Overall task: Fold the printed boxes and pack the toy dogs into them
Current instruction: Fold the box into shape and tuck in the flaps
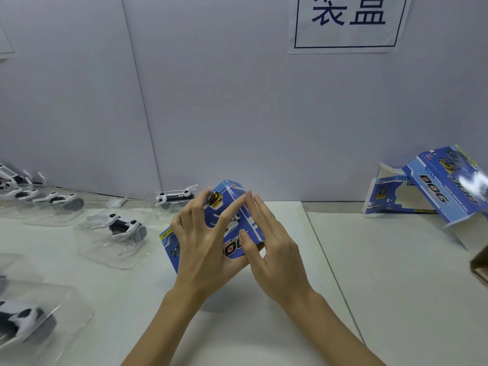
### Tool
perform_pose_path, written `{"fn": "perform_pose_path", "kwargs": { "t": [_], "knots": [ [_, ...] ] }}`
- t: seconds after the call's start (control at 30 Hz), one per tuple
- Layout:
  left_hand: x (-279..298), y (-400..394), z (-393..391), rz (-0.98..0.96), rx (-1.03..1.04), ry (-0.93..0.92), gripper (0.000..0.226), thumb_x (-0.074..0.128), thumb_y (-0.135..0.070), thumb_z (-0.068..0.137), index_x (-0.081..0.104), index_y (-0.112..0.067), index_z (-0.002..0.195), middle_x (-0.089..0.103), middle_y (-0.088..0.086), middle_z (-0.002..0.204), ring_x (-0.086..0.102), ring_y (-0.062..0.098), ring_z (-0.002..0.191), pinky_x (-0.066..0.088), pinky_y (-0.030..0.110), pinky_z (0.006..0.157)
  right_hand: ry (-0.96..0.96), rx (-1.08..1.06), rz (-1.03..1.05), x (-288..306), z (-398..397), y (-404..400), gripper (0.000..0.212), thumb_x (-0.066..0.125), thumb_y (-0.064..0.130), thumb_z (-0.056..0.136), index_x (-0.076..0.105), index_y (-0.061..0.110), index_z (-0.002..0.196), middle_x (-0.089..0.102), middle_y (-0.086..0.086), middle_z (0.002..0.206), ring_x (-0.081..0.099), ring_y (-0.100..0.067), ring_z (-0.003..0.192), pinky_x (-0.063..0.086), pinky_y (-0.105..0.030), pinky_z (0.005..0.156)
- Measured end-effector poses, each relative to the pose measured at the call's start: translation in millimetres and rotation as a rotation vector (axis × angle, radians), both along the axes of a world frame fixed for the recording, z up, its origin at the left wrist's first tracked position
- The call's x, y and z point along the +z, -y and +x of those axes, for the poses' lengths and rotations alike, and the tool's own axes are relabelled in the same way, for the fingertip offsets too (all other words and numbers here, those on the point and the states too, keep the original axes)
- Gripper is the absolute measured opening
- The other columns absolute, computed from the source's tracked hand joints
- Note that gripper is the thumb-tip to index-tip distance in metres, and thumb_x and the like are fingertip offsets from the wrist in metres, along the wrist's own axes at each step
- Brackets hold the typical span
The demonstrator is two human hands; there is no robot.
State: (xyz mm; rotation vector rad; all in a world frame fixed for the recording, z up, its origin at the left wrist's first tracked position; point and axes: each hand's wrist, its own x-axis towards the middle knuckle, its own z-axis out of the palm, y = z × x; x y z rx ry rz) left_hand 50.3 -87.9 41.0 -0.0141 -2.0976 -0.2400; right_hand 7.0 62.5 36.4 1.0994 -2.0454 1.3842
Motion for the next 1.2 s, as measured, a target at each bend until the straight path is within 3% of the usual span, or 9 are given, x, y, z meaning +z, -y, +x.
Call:
{"fn": "perform_pose_path", "kwargs": {
  "t": [0.13,0.33,0.5,0.73,0.87,1.03,1.2],
  "knots": [
    [4,4,2,-0.011,-0.026,0.016,0.077,0.064,-0.067,0.079,0.043,-0.042,0.149,0.034,0.011,0.156,0.037,0.033,0.14,0.035,0.059,0.106,-0.02,-0.035,-0.027,-1,3,4,0.065,0.038,0.062,0.103,0.027,0.034,0.161,0.04,0.011,0.162,0.05,-0.006,0.137,0.061,-0.029,0.092],
    [9,8,6,-0.007,-0.036,0.041,0.077,0.069,-0.066,0.077,0.048,-0.04,0.146,0.038,0.011,0.154,0.04,0.032,0.137,0.04,0.059,0.101,-0.026,0.016,-0.156,-7,4,9,0.062,0.062,0.039,0.101,0.04,0.026,0.158,0.043,0.005,0.16,0.052,-0.01,0.138,0.064,-0.03,0.085],
    [10,3,5,-0.015,-0.021,0.052,0.075,0.066,-0.067,0.076,0.047,-0.04,0.143,0.039,0.012,0.153,0.041,0.033,0.137,0.039,0.058,0.101,-0.019,0.006,-0.184,-10,2,9,0.055,0.059,0.036,0.102,0.042,0.031,0.154,0.044,0.003,0.16,0.055,-0.01,0.135,0.064,-0.032,0.082],
    [6,3,3,-0.009,0.006,0.015,0.071,0.068,-0.065,0.075,0.05,-0.038,0.138,0.039,0.011,0.152,0.042,0.033,0.135,0.038,0.056,0.099,0.03,0.075,-0.195,-9,2,13,0.055,0.048,0.042,0.104,0.035,0.034,0.157,0.029,0.008,0.168,0.047,-0.017,0.143,0.064,-0.039,0.086],
    [5,2,1,-0.007,0.012,0.025,0.07,0.064,-0.066,0.077,0.048,-0.039,0.14,0.037,0.012,0.153,0.041,0.035,0.137,0.038,0.059,0.101,-0.038,0.005,-0.124,-10,-1,12,0.054,0.041,0.041,0.107,0.038,0.024,0.158,0.026,0.005,0.169,0.046,-0.016,0.142,0.063,-0.036,0.09],
    [3,0,-3,-0.037,0.029,0.021,0.071,0.059,-0.068,0.081,0.047,-0.041,0.145,0.036,0.013,0.154,0.041,0.036,0.14,0.035,0.059,0.104,-0.056,-0.015,-0.129,-13,-2,11,0.051,0.039,0.041,0.108,0.039,0.027,0.157,0.026,0.007,0.169,0.045,-0.013,0.142,0.062,-0.033,0.091],
    [4,0,-5,-0.05,0.035,0.002,0.064,0.063,-0.066,0.079,0.052,-0.039,0.136,0.039,0.012,0.152,0.042,0.036,0.137,0.035,0.057,0.1,-0.053,-0.001,-0.15,-12,-4,11,0.049,0.038,0.039,0.109,0.041,0.027,0.157,0.027,0.009,0.169,0.044,-0.013,0.143,0.061,-0.03,0.093]
  ]
}}
